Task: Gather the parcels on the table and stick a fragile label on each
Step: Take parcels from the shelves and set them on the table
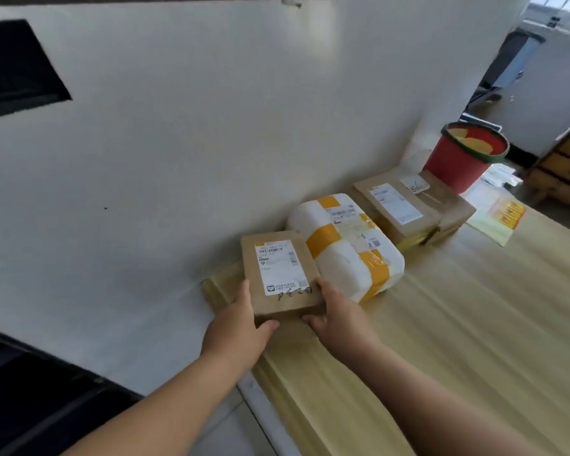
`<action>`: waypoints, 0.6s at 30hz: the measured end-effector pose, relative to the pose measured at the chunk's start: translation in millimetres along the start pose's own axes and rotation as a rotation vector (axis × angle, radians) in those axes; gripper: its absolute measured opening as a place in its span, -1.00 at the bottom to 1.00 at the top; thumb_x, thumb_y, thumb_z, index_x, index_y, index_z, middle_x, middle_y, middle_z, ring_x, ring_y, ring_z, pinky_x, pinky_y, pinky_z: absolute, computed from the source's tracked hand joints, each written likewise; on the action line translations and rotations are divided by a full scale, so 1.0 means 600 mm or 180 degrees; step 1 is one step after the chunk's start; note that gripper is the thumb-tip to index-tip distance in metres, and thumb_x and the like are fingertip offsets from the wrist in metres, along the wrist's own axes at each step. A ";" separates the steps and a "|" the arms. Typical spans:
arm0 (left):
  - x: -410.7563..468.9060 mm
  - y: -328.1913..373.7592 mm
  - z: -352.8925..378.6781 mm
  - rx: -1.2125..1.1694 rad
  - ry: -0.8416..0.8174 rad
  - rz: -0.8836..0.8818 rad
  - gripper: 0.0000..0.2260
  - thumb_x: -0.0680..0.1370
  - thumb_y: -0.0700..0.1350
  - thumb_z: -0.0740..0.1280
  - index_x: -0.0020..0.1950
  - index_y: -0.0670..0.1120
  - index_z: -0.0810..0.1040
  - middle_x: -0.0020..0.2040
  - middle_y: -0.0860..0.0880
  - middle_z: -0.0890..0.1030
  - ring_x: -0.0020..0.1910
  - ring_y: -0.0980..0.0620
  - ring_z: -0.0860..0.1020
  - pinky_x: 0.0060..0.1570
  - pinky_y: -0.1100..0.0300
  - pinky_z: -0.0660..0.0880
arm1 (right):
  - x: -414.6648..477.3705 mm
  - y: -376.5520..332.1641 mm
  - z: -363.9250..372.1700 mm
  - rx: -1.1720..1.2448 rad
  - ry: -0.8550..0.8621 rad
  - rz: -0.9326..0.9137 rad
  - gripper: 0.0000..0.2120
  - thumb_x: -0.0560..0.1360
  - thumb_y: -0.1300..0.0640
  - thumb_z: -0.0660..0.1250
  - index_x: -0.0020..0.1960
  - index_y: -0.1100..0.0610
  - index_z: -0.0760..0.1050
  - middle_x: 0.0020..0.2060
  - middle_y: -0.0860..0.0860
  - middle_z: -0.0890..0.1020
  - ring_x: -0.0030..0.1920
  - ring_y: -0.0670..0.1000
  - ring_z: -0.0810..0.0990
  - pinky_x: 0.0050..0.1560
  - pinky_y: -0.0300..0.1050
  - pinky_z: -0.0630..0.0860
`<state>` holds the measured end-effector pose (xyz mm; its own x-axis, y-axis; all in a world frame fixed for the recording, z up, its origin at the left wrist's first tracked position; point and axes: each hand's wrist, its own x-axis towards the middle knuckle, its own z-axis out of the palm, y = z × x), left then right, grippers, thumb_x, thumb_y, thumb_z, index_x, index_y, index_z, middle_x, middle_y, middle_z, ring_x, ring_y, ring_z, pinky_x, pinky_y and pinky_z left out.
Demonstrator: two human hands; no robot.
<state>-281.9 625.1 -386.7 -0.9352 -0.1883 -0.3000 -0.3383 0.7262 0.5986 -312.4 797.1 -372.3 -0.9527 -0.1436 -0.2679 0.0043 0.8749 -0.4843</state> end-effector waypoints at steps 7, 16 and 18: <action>0.042 0.020 0.025 0.0249 -0.0178 -0.0147 -0.24 0.50 0.08 0.35 0.54 0.03 -0.04 0.37 0.04 0.43 0.25 -0.03 0.47 0.11 0.12 0.45 | 0.071 0.027 0.002 -0.0270 -0.0277 -0.0108 -0.31 0.51 0.14 0.32 0.53 0.04 0.06 0.40 0.00 0.37 0.33 0.04 0.42 0.24 -0.10 0.39; 0.025 0.020 -0.021 0.0784 -0.0294 0.0304 -0.26 0.51 0.13 0.33 0.54 -0.04 0.01 0.50 0.00 0.21 0.45 -0.02 0.24 0.35 0.07 0.29 | 0.067 0.000 -0.032 -0.0666 -0.0241 -0.0439 -0.26 0.48 0.01 0.35 0.53 0.05 0.05 0.48 0.00 0.19 0.42 0.08 0.27 0.33 -0.04 0.30; 0.012 0.016 -0.046 0.0944 -0.0116 0.0400 -0.25 0.53 0.14 0.30 0.56 -0.06 -0.03 0.54 -0.01 0.12 0.50 -0.03 0.15 0.41 0.06 0.21 | 0.058 -0.028 -0.045 -0.0808 -0.0039 -0.0661 -0.31 0.52 -0.05 0.30 0.54 0.03 0.05 0.52 -0.02 0.13 0.44 0.08 0.23 0.36 -0.03 0.27</action>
<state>-294.7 612.5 -362.7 -0.9615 -0.0652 -0.2671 -0.1701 0.9043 0.3915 -354.0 790.1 -350.9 -0.9216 -0.3352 -0.1958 -0.2671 0.9135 -0.3069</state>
